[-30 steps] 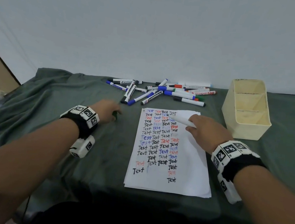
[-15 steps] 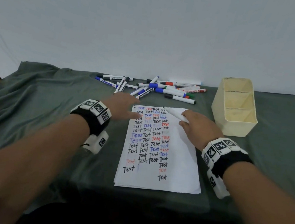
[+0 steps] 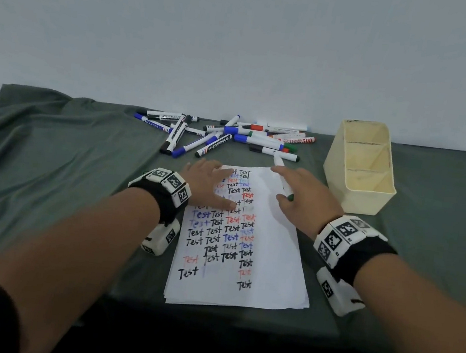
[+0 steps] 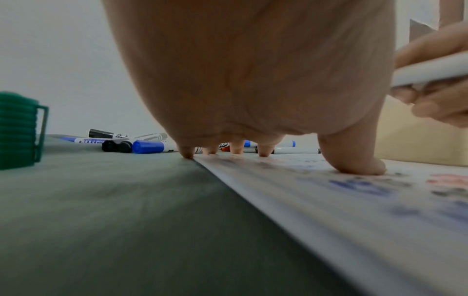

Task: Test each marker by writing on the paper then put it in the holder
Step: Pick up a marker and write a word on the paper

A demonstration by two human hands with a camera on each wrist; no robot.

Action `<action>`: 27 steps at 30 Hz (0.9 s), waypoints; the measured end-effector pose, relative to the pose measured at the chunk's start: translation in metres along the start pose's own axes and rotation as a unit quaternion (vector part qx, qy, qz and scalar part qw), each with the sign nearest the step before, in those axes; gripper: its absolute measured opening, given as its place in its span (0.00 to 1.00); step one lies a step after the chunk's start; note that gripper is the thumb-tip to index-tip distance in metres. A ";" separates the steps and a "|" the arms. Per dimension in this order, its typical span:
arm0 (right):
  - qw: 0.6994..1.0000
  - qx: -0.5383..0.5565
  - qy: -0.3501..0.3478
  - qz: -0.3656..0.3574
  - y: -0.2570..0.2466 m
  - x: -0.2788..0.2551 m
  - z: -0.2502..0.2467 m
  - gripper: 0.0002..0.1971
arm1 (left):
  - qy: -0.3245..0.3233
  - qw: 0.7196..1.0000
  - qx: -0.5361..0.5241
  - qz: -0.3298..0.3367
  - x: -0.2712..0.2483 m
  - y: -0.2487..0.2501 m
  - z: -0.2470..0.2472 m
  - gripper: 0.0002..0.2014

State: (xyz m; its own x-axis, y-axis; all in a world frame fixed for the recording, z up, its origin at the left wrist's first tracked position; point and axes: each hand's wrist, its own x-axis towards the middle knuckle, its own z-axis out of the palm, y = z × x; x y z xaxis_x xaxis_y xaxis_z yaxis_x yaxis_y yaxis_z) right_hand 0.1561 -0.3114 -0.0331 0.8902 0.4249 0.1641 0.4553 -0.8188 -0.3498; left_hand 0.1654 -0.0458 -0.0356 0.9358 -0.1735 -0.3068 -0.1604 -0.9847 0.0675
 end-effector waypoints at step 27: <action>0.760 0.573 0.169 0.257 -0.004 0.089 0.033 0.09 | -0.078 0.996 0.008 -0.032 0.005 0.010 0.006 0.52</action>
State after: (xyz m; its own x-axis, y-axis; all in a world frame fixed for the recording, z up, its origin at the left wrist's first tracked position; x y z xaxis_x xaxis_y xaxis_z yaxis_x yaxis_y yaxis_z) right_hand 0.2333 -0.2577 -0.0481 0.9874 -0.1181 -0.1057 -0.0922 0.1139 -0.9892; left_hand 0.1667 -0.0568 -0.0418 0.8846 -0.1101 -0.4532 -0.1088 -0.9936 0.0290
